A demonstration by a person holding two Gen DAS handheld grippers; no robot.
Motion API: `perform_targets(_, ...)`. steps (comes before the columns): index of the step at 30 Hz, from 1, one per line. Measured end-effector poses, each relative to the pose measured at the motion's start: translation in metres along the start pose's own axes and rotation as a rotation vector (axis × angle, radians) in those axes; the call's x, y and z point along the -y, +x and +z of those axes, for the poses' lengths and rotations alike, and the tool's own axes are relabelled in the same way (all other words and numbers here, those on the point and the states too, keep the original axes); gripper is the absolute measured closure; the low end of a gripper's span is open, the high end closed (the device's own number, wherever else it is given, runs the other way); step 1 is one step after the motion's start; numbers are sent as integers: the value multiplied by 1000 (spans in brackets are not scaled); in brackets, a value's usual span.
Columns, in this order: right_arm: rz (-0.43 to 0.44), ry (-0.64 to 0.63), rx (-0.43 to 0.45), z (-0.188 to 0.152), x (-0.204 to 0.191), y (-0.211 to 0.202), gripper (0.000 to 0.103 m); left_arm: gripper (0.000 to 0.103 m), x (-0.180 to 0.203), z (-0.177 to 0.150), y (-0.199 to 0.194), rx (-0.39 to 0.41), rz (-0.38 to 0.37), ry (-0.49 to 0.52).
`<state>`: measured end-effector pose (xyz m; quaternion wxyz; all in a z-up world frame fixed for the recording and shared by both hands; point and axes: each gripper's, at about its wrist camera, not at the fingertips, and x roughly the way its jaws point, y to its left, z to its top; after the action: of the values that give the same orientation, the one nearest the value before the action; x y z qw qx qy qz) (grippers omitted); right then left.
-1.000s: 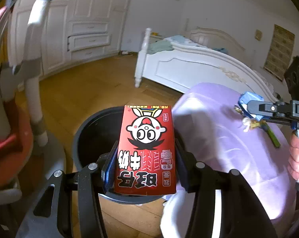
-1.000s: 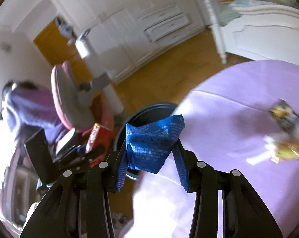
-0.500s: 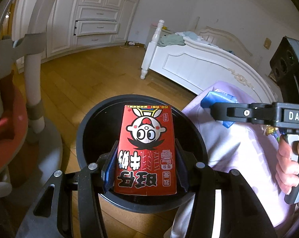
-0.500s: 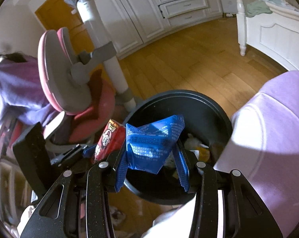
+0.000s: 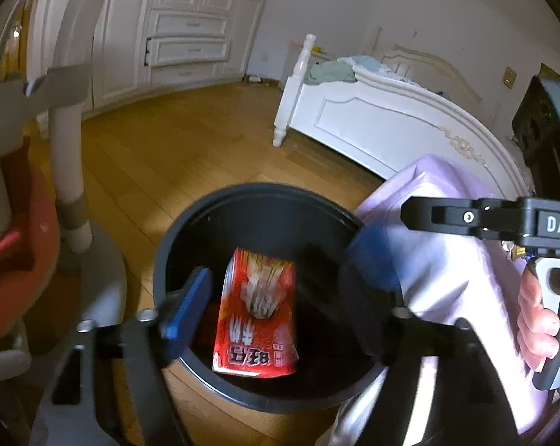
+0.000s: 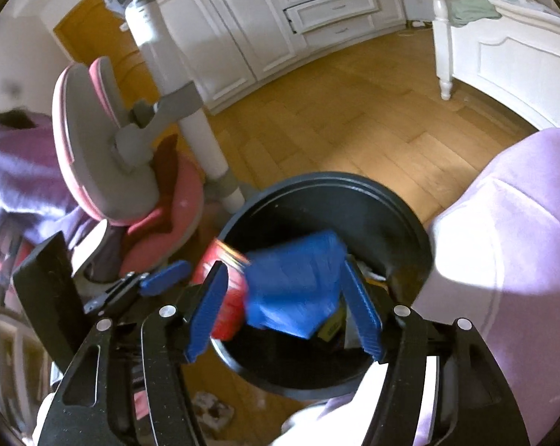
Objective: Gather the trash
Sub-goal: 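Carry both items over the black bin and open both tools to drop them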
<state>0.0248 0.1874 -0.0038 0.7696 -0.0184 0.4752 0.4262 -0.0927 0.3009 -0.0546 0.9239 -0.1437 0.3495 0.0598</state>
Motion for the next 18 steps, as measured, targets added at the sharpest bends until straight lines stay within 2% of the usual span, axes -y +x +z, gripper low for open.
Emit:
perform_targets(2,0,11,21,0,5,-7,33,26,4,2,-2,5,-5,11)
perform_targets(9,16,85,105,-15,33,-50,33,26,26,11,-10,13,-53,35)
perform_targets(18,-15,222,228,-51,96,-128,33,26,114,27,-9,-1,-235,167)
